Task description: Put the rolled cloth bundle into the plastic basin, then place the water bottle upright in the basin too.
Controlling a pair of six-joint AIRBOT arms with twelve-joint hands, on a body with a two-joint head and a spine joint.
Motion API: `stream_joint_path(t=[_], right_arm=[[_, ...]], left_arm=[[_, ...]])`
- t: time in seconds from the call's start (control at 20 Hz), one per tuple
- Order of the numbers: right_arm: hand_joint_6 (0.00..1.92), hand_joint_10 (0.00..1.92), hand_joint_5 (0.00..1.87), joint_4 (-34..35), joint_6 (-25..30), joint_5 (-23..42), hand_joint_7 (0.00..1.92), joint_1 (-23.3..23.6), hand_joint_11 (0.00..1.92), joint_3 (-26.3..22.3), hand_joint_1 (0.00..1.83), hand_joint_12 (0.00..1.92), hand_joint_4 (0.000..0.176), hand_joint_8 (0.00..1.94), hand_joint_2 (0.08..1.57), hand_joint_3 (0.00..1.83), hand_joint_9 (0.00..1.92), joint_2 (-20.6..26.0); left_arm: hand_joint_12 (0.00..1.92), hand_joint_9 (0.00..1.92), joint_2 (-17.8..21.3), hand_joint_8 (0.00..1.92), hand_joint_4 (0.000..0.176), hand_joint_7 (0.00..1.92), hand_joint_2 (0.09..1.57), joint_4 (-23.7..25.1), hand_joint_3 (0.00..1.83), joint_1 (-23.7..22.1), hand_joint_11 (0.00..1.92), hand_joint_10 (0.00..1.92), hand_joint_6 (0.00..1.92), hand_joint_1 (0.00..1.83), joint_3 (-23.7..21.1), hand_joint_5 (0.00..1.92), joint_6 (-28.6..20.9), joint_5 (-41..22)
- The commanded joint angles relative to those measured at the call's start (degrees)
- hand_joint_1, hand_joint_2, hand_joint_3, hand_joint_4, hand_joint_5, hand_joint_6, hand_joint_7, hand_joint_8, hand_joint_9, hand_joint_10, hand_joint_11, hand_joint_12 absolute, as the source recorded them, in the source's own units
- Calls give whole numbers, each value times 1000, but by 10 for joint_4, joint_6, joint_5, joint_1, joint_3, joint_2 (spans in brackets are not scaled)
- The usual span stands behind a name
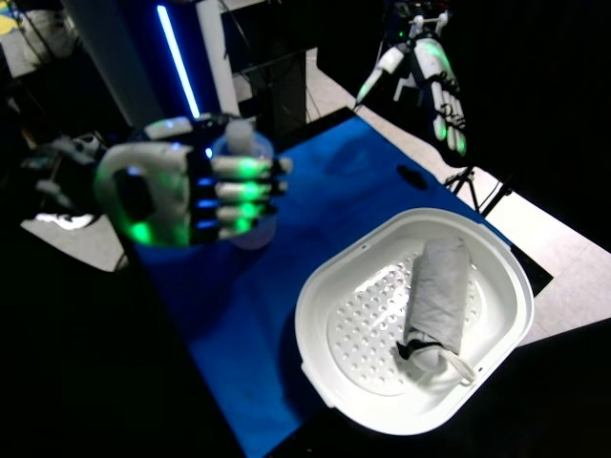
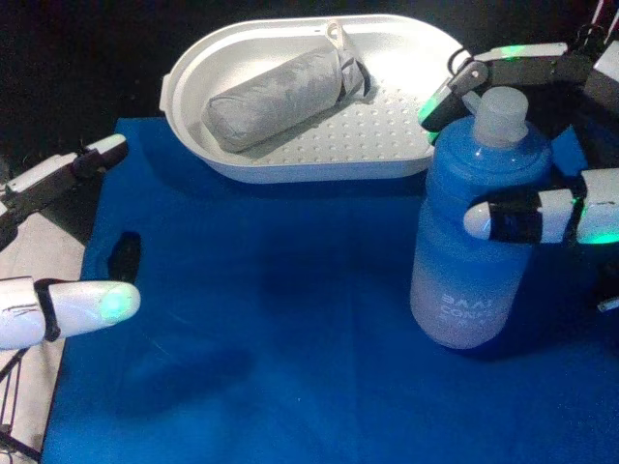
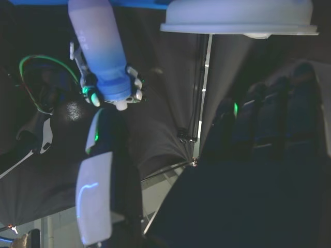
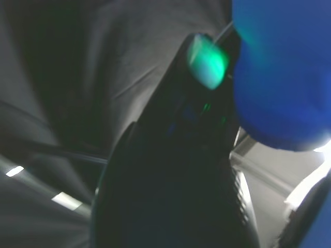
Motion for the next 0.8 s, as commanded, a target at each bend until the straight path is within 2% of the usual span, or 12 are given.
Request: stream_joint_path(t=[0.0, 0.05, 0.1, 0.2, 0.3, 0.35, 0.5, 0.55, 0.6, 0.65, 0.7, 0.75], right_arm=[[1199, 1921, 845, 18, 12, 103, 1013, 19, 1332, 0, 1133, 1921, 0, 1728, 1178, 1, 1258, 7], [1244, 1921, 814, 12, 12, 103, 898, 36, 1240, 1, 1123, 1921, 0, 1698, 1195, 3, 1148, 11], [1265, 1921, 801, 9, 12, 103, 881, 54, 1167, 1, 1116, 1921, 0, 1670, 1202, 3, 1089, 16], [1311, 1916, 772, 0, 11, 102, 909, 81, 1136, 8, 1106, 1921, 0, 1692, 1220, 2, 1101, 21], [1347, 1914, 748, 0, 6, 102, 1008, 106, 1174, 17, 1097, 1921, 0, 1754, 1235, 2, 1170, 20], [1311, 1915, 762, 0, 0, 101, 1027, 119, 1195, 20, 1103, 1921, 0, 1749, 1228, 0, 1188, 20], [1388, 1836, 702, 0, -19, 100, 936, 163, 1030, 30, 1093, 1921, 0, 1643, 1261, 0, 1036, 14], [306, 1789, 328, 0, -22, 97, 777, 177, 821, 36, 1309, 1921, 0, 1401, 1217, 0, 837, 10], [44, 1754, 281, 5, -31, 89, 712, 196, 773, 44, 1306, 1921, 0, 1455, 1243, 4, 739, 4], [19, 1672, 219, 6, -34, 87, 649, 200, 678, 46, 1291, 1876, 0, 1525, 1273, 8, 605, 2], [14, 1547, 231, 15, -47, 76, 340, 216, 574, 54, 1280, 1816, 0, 1092, 1215, 0, 487, -6], [12, 1588, 255, 22, -51, 70, 304, 223, 528, 62, 1579, 1789, 0, 825, 1214, 1, 606, -12]], left_arm=[[95, 80, 1, 1, 160, 94, 911, -2, 0, -4, 85, 0, 4, 512, 1, 86, -6, -73], [91, 72, 1, 0, 176, 86, 919, -2, 2, -4, 75, 0, 1, 532, 1, 80, -6, -73], [80, 42, 1, 0, 176, 41, 920, -2, 3, -4, 48, 0, 0, 453, 1, 36, -6, -73], [70, 38, 0, 1, 176, 38, 893, -2, 0, -4, 26, 0, 2, 452, 1, 29, -6, -73], [69, 31, 0, 0, 163, 36, 883, -2, 0, -4, 29, 0, 1, 425, 2, 27, -6, -73], [69, 30, -1, 0, 168, 32, 884, -2, 0, -4, 32, 2, 1, 440, 2, 29, -7, -73], [87, 59, -1, 5, 144, 47, 891, -1, 0, -4, 79, 11, 4, 436, 3, 41, -10, -72], [88, 52, -2, 3, 147, 44, 892, -1, 0, -4, 83, 6, 4, 446, 4, 42, -11, -71], [86, 47, -4, 1, 163, 41, 891, -1, 0, -4, 81, 3, 3, 451, 6, 44, -13, -72], [86, 47, -4, 0, 163, 40, 888, -1, 0, -4, 83, 2, 3, 449, 6, 43, -13, -72], [86, 46, -5, 1, 163, 42, 888, -1, 0, -4, 84, 1, 4, 459, 7, 48, -16, -72], [86, 41, -6, 0, 160, 39, 884, -1, 0, -4, 83, 0, 4, 455, 8, 52, -17, -72]])
